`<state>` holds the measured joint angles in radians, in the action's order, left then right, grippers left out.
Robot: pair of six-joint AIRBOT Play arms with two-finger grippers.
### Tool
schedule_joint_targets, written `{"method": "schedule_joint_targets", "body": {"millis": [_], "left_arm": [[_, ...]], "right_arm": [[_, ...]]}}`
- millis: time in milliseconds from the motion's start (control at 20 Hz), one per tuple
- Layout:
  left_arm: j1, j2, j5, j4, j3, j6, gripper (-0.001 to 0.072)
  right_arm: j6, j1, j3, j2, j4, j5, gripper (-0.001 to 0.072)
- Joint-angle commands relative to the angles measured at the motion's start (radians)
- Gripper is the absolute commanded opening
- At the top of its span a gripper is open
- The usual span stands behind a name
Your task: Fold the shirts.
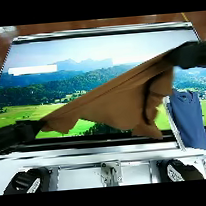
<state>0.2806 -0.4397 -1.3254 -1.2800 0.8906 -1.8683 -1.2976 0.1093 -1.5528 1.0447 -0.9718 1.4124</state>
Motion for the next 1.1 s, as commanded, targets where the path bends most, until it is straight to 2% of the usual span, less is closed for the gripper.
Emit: {"method": "schedule_joint_targets", "body": {"millis": [0,150,300,400,550,650,700,750,800,850,900,1050], "left_arm": [[-0.001,-0.006,-0.017,-0.063,-0.091,-0.089,0.0036],[-0.001,-0.068,0.002,-0.2,-0.091,-0.117,0.0036],[-0.001,-0.203,0.081,-0.243,-0.091,-0.116,0.0036],[-0.001,-0.326,0.182,-0.243,-0.091,-0.115,0.0037],[-0.002,-0.528,0.322,-0.244,-0.09,-0.111,0.0037],[-0.004,-0.649,0.357,-0.251,-0.084,-0.104,0.0037],[-0.012,-0.69,0.354,-0.25,-0.071,-0.104,0.0044],[-0.024,-0.719,0.338,-0.254,-0.052,-0.094,0.0138],[-0.043,-0.733,0.314,-0.259,-0.029,-0.067,0.0297],[-0.072,-0.735,0.279,-0.275,0.0,-0.043,0.0463],[-0.106,-0.732,0.227,-0.297,0.031,-0.023,0.0541],[-0.221,-0.728,0.004,-0.314,0.109,0.149,0.0546]], "right_arm": [[-0.006,-0.171,0.063,0.237,-0.17,-0.163,0.0057],[-0.026,-0.243,0.063,0.427,-0.184,-0.461,0.0057],[-0.13,-0.262,0.063,0.545,-0.135,-0.678,0.0057],[-0.159,-0.262,0.063,0.592,-0.062,-0.697,0.0057],[-0.158,-0.262,0.063,0.632,-0.047,-0.634,0.0058],[-0.149,-0.262,0.063,0.636,-0.054,-0.614,0.0132],[-0.134,-0.255,0.06,0.632,-0.055,-0.6,0.0339],[-0.096,-0.245,0.051,0.623,-0.055,-0.571,0.0547],[-0.055,-0.23,0.04,0.61,-0.058,-0.536,0.0592],[-0.019,-0.208,0.024,0.592,-0.077,-0.486,0.0592],[0.0,-0.184,0.008,0.57,-0.122,-0.431,0.0592],[-0.02,-0.074,-0.005,0.497,-0.402,-0.202,0.0592]]}}
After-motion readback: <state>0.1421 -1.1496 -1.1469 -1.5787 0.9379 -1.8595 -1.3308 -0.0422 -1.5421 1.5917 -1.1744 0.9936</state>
